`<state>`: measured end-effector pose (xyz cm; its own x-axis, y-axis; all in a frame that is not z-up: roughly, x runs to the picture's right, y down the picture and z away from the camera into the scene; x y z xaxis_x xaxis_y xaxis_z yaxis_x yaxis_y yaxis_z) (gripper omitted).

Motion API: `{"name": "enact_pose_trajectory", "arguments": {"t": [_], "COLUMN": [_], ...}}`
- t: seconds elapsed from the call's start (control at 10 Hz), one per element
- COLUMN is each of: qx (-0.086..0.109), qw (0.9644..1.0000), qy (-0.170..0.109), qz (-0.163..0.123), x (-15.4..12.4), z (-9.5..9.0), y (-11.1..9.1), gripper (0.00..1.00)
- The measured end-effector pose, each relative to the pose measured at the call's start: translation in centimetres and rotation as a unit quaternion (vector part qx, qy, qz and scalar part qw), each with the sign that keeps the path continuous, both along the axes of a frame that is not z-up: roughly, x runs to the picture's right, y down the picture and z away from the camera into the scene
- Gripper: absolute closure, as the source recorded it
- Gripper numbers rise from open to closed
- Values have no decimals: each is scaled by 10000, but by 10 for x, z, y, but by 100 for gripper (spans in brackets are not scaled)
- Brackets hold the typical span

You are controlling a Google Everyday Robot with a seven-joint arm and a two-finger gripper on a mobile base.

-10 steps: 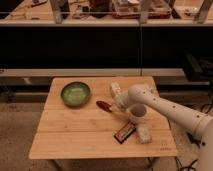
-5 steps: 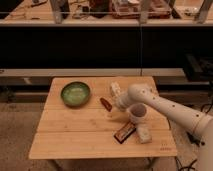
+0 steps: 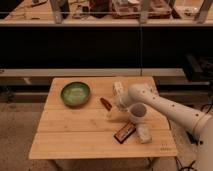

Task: Place the pepper in the ceramic bowl

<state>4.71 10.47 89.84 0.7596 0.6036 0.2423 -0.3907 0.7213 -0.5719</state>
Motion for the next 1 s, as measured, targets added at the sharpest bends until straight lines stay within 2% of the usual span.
{"name": "enact_pose_trajectory", "arguments": {"t": [0.2, 0.5, 0.6, 0.7, 1.0], "qx": [37, 143, 170, 180, 177], "qw": [9999, 9998, 9996, 9995, 9991], "qy": [-46, -165, -206, -250, -380], "qz": [81, 20, 6, 20, 107], "x": [-7, -16, -19, -21, -26], "z": [4, 11, 13, 15, 19], "y": [3, 10, 12, 13, 12], "gripper": [20, 21, 28, 42, 71]}}
